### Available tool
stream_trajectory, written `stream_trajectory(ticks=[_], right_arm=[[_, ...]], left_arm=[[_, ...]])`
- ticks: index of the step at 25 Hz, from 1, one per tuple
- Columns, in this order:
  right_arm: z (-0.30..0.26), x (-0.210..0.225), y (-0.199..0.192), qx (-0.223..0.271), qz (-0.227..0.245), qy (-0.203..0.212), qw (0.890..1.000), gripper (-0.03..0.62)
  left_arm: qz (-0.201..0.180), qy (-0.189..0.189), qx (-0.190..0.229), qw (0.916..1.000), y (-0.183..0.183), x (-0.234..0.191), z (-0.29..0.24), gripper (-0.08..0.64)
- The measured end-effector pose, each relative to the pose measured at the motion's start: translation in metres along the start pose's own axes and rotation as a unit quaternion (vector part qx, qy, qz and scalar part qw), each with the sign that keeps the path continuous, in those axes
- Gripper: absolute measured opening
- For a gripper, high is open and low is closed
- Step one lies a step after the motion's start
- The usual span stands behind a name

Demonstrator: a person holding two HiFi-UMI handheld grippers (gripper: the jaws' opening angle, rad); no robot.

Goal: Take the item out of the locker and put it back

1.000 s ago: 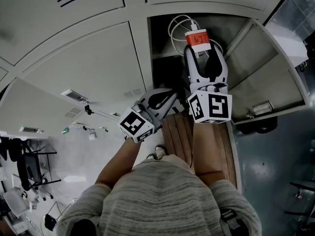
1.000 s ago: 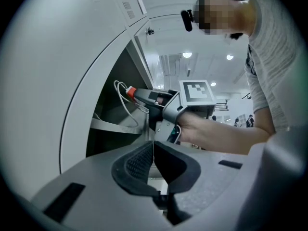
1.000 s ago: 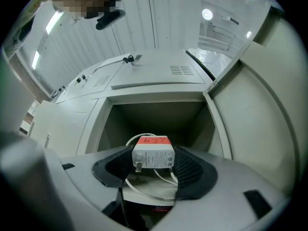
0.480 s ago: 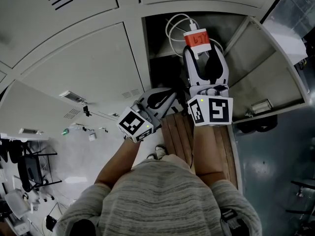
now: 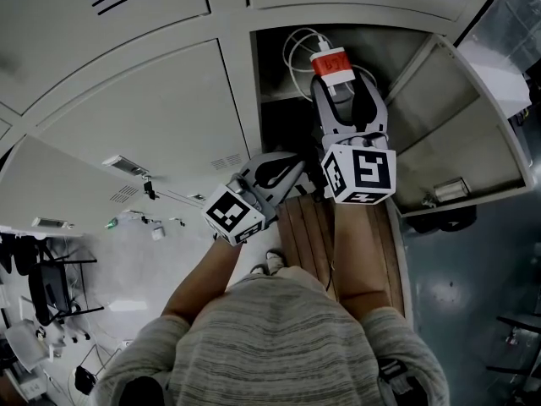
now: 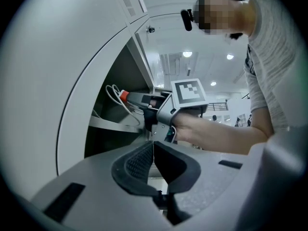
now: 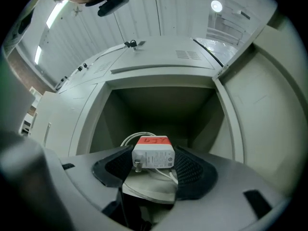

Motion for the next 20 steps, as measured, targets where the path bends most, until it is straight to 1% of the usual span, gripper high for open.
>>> stream_trajectory(ticks=[5,11,16,20], right_arm=[[-0.013,0.000,-0.019,-0.065,-0.007,-0.001,0.998,0.265],[-0.029,-0.004,-0.041,-0.131,-0.003,-0.003,0.991,0.265],[-0.036,-0.004,-0.052,-0.160,0.006,-0.008,0.987,0.265],[-0.042,-0.005,-0.056,-0.187,0.015,0.000,0.982,0.266]], left_arm=[[0.002,0.004,0.000,1.0000,-0.002,-0.003,0.000,0.009],[0.006,0.009,0.001,0.9999,-0.003,-0.005,0.000,0.009],[0.006,0.011,0.006,0.9999,-0.002,-0.008,0.000,0.009],[0.008,0.012,0.006,0.9999,-0.003,-0.010,0.000,0.009]])
Point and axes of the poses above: the fingertips, and each gripper's own axes: z backward along the fingers, x to its right, y out of its top, the point moved 4 cm from there along z, backward along the fingers, and after that the axes turned 6 degrees about -z, right-handed, at the moved point
